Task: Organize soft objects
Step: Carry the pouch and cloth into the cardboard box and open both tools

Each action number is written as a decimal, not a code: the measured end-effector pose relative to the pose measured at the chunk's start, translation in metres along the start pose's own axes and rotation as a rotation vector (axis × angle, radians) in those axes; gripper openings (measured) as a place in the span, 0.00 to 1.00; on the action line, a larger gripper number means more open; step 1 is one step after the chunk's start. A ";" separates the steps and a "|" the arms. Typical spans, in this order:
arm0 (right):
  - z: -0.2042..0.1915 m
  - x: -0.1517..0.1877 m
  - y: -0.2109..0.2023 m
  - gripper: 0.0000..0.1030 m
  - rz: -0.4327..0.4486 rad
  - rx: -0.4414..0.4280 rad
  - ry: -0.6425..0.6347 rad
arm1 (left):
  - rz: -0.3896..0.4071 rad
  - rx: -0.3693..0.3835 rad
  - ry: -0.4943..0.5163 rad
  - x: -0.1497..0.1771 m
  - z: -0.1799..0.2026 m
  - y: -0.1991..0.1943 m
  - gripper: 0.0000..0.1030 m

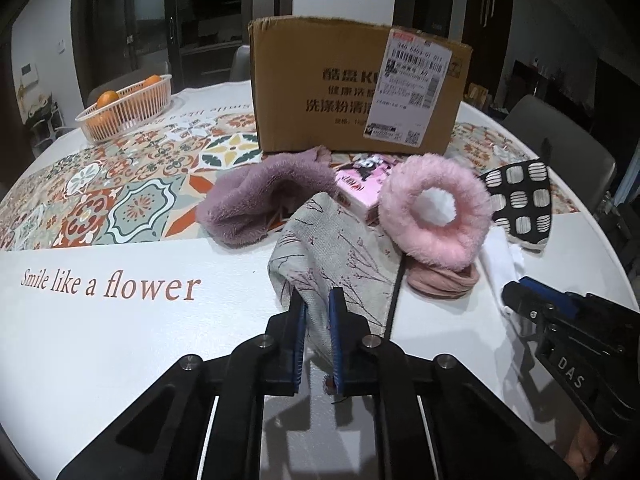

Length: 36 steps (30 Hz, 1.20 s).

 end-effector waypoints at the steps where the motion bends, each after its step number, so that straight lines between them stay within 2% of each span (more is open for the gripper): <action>1: 0.000 0.000 -0.002 0.14 0.005 -0.008 0.003 | 0.008 0.002 -0.001 0.000 0.000 -0.003 0.11; 10: -0.003 -0.006 -0.031 0.12 0.080 -0.024 -0.001 | 0.084 0.027 -0.017 -0.005 0.003 -0.034 0.09; 18: -0.008 -0.020 -0.064 0.12 0.163 -0.043 0.000 | 0.185 0.029 -0.020 -0.021 0.002 -0.066 0.09; 36: -0.027 -0.093 -0.107 0.12 0.375 -0.098 -0.021 | 0.399 0.023 0.001 -0.100 -0.002 -0.114 0.09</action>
Point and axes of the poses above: each gripper's, at about its wrist camera, not at the fingertips, and y roughly the way its jaws point, z to its right, x to its underside, the point moved 7 cm from there along y, roughly the way its jaws point, and after that the axes turned 4 degrees about -z, right-handed, at the moved point
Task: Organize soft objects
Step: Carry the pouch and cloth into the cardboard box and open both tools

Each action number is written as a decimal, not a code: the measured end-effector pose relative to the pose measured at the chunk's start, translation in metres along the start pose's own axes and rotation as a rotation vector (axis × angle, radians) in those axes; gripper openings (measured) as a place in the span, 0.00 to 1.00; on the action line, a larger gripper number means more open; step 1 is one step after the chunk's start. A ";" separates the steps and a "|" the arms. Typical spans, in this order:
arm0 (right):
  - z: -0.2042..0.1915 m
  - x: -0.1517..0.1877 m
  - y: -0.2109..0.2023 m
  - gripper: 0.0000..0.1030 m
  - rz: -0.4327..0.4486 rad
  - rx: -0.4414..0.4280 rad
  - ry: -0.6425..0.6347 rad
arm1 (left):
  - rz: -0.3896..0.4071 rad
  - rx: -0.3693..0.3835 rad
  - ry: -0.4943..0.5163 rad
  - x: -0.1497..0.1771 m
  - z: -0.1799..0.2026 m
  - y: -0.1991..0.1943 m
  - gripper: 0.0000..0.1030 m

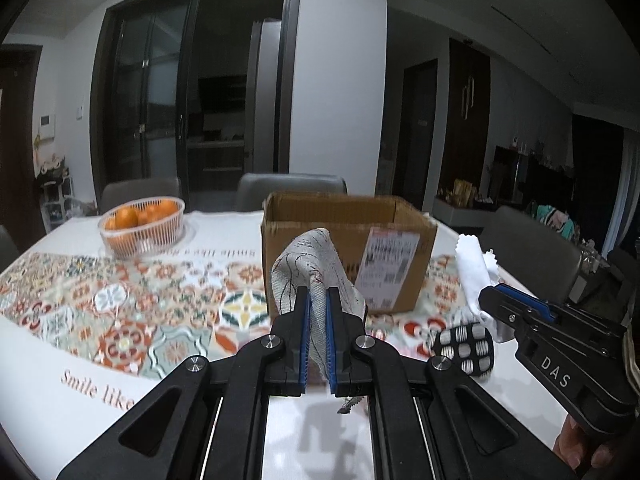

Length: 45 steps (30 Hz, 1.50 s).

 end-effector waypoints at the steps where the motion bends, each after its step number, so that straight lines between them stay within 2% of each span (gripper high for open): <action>1: -0.001 -0.007 0.001 0.12 0.012 -0.006 0.003 | 0.013 0.002 0.001 -0.007 0.000 0.001 0.09; 13: -0.005 -0.073 0.018 0.12 0.106 -0.035 -0.010 | 0.095 0.017 0.014 -0.062 -0.003 0.020 0.09; 26: -0.001 -0.114 0.052 0.12 0.132 -0.033 -0.036 | 0.122 0.014 0.057 -0.100 0.000 0.058 0.09; 35: 0.011 -0.135 0.094 0.12 0.086 -0.021 -0.049 | 0.103 -0.007 0.087 -0.116 0.005 0.101 0.09; 45: 0.029 -0.132 0.148 0.12 -0.019 0.002 -0.038 | 0.006 0.010 0.081 -0.116 0.004 0.160 0.09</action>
Point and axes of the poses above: each gripper's, at about its wrist camera, not at the fingertips, and y roughly the way its jaws point, z to its right, x to its underside, the point moved 7 cm from there along y, roughly the way its jaws point, and after that the axes turned 4 degrees about -z, right-handed, at the moved point
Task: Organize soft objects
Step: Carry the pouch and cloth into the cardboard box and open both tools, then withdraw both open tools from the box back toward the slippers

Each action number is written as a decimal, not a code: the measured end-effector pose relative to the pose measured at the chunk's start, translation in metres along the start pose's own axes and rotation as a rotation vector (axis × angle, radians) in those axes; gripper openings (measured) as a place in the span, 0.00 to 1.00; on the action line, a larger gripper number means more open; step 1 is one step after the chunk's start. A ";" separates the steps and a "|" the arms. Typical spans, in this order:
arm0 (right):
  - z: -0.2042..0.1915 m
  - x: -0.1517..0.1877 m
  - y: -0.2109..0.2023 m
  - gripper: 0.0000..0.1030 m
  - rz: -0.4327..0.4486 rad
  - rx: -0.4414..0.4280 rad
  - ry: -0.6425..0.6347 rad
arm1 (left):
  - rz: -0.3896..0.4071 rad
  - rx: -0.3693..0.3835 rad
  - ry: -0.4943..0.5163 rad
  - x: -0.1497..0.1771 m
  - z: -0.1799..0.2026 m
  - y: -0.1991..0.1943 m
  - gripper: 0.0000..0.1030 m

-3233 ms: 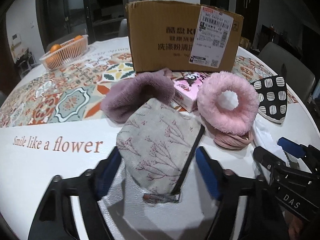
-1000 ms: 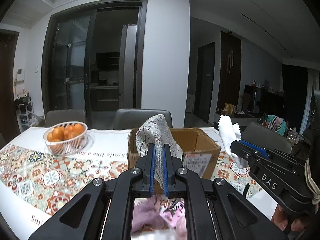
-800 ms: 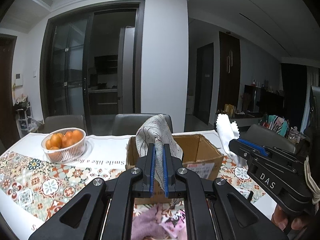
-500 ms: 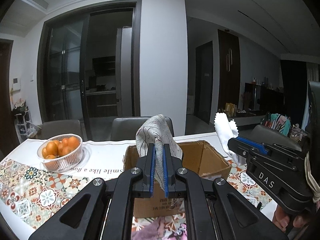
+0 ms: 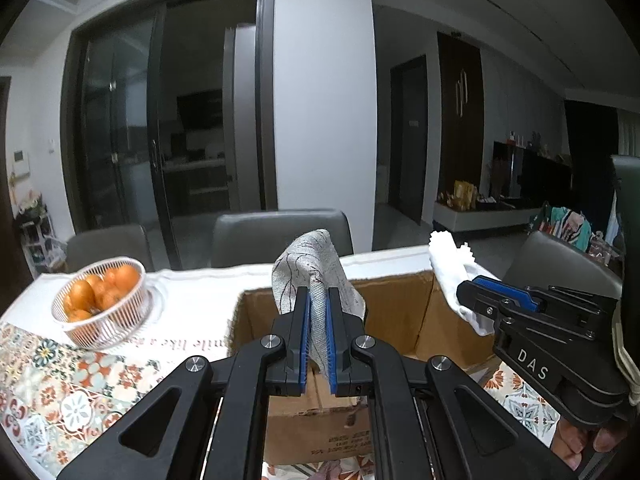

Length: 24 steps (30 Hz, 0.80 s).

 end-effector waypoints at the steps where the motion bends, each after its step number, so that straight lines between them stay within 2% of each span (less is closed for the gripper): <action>1: -0.001 0.000 0.003 0.12 -0.009 0.003 0.000 | -0.012 0.003 -0.004 0.001 0.000 0.005 0.09; 10: 0.003 0.006 0.031 0.15 -0.096 -0.015 0.020 | -0.114 0.031 -0.024 0.017 0.001 0.034 0.11; 12: 0.005 0.007 0.035 0.26 -0.110 -0.028 0.029 | -0.120 0.029 -0.026 0.018 0.001 0.035 0.17; 14: 0.006 0.008 0.036 0.31 -0.110 -0.019 0.024 | -0.115 0.030 -0.028 0.018 0.003 0.033 0.30; 16: 0.006 0.009 0.033 0.34 -0.100 -0.013 0.018 | -0.105 0.027 -0.022 0.017 0.002 0.030 0.35; 18: 0.006 0.009 0.029 0.40 -0.093 -0.003 0.012 | -0.093 0.018 -0.013 0.015 0.002 0.023 0.38; 20: 0.007 0.010 0.022 0.43 -0.077 0.003 0.010 | -0.082 0.006 -0.006 0.015 0.003 0.014 0.42; 24: 0.006 0.010 0.002 0.47 -0.046 0.019 0.004 | -0.072 -0.003 0.000 0.014 0.006 -0.003 0.44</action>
Point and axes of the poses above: each gripper's, at about its wrist camera, not at the fingertips, and y roughly the way its jaws point, z to its right, x to its underside, the point moved 7 cm from there along y, roughly the way its jaws point, and after that the axes turned 4 degrees about -z, right-handed, at the moved point
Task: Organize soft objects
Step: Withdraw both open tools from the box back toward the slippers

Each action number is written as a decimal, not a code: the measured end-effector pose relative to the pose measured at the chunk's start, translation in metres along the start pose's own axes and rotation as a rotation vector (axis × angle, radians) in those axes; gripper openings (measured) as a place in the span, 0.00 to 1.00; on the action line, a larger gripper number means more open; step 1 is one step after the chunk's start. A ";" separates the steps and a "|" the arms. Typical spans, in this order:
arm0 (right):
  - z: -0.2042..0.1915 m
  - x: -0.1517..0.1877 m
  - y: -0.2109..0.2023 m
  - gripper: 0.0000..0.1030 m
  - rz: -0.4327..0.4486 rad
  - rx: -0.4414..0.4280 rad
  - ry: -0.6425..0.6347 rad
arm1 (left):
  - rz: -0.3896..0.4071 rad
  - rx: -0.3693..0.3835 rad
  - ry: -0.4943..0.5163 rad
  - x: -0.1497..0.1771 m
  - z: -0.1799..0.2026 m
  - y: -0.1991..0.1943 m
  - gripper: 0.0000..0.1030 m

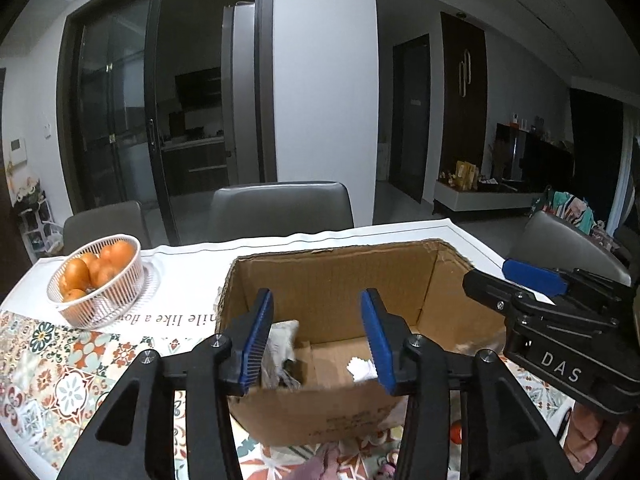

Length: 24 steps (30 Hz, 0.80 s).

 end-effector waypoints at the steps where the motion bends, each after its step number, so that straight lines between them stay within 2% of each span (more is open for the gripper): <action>1: 0.001 0.001 -0.007 0.47 0.011 0.005 0.000 | 0.004 -0.002 -0.001 0.001 0.000 -0.005 0.45; 17: 0.008 0.016 -0.093 0.56 0.116 0.029 0.029 | 0.070 -0.025 0.030 0.016 0.022 -0.086 0.55; 24: 0.014 0.031 -0.121 0.58 0.143 0.044 0.035 | 0.064 -0.009 0.013 0.034 0.033 -0.104 0.57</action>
Point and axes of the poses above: each gripper's, at about its wrist camera, not at the fingertips, and y roughly the way its jaws point, z to its right, x to its underside, the point moved 7 cm from there along y, roughly the way its jaws point, and after that the axes turned 4 degrees about -z, right-handed, at the moved point
